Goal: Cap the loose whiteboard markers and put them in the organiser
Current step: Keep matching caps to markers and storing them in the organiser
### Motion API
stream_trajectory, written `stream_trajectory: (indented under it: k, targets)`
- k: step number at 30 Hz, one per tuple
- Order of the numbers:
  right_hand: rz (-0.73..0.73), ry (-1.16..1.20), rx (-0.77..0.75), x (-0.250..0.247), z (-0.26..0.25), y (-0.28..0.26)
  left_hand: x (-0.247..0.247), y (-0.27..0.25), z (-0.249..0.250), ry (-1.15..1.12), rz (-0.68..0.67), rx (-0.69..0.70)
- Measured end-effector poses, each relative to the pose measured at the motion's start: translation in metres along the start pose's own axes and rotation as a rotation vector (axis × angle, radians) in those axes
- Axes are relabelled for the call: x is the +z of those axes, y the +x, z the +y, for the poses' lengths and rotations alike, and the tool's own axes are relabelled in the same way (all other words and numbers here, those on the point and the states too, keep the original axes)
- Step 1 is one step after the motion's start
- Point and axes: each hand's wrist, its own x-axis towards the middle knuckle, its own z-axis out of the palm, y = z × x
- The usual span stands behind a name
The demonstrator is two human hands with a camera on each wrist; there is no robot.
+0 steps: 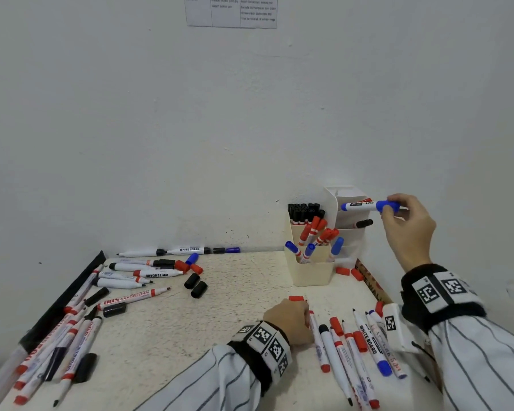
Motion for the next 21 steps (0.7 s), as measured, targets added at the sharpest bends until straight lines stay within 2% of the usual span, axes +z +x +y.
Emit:
stream_trajectory:
  k: [2,7,13,15,18,21]
  targets:
    - [0.027,-0.013,-0.043,0.003,-0.001,0.006,-0.002,-0.002,0.001,0.045,0.005,-0.020]
    - [-0.107,-0.083,-0.069,0.012,0.003,0.018,-0.002,0.003,0.000,0.120,0.034,-0.091]
    - [-0.163,-0.142,-0.037,0.034,0.008,0.024,-0.002,0.006,-0.005,0.181,0.056,-0.092]
    - [-0.193,-0.225,-0.017,0.039,0.013,0.026,-0.001,0.008,-0.007,0.183,0.047,-0.101]
    - [-0.211,-0.421,-0.073,0.042,0.020,0.026,-0.002,0.010,-0.011,0.167,0.052,-0.102]
    - [-0.207,-0.492,-0.102,0.044,0.022,0.025,-0.002,0.010,-0.013,0.145,0.066,-0.112]
